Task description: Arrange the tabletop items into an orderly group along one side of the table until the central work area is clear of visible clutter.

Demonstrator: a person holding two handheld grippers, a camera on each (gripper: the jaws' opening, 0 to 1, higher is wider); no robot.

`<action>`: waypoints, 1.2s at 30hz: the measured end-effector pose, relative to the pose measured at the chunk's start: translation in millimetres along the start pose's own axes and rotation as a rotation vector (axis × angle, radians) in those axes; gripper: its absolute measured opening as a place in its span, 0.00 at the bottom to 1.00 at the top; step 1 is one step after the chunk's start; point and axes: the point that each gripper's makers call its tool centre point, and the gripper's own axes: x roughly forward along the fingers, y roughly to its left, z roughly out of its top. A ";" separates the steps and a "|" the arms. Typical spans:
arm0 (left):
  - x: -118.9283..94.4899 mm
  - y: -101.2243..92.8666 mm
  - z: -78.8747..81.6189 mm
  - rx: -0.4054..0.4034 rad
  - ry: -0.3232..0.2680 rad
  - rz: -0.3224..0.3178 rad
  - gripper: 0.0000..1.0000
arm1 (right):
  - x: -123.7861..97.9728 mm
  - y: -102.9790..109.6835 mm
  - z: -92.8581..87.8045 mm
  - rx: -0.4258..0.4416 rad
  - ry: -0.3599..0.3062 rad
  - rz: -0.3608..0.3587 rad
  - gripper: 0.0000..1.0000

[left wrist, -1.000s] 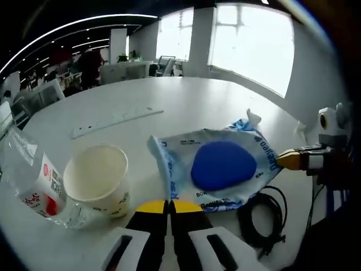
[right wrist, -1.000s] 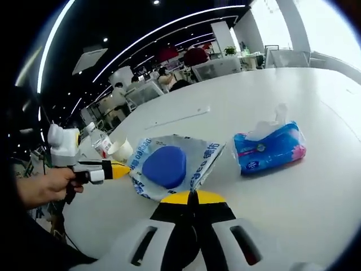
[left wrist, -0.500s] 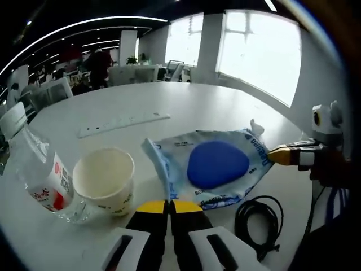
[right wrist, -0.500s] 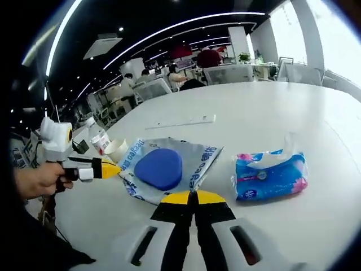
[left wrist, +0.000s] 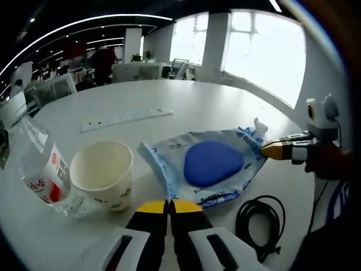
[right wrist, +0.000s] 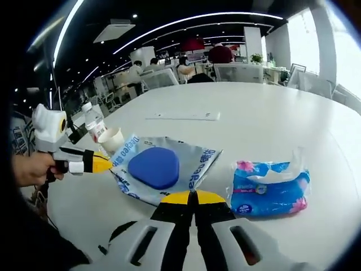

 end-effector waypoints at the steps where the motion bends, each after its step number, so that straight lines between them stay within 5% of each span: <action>1: 0.3 -0.2 -0.5 0.001 0.001 0.002 0.00 | 0.8 -0.4 -0.4 -0.003 0.003 0.000 0.00; 19: 22.8 8.5 -16.0 0.019 0.039 0.029 0.00 | 28.5 -7.4 -17.3 -0.107 0.093 -0.018 0.00; 36: 21.2 7.1 -22.5 0.002 0.063 0.031 0.05 | 24.7 -9.5 -13.2 -0.176 0.076 -0.055 0.03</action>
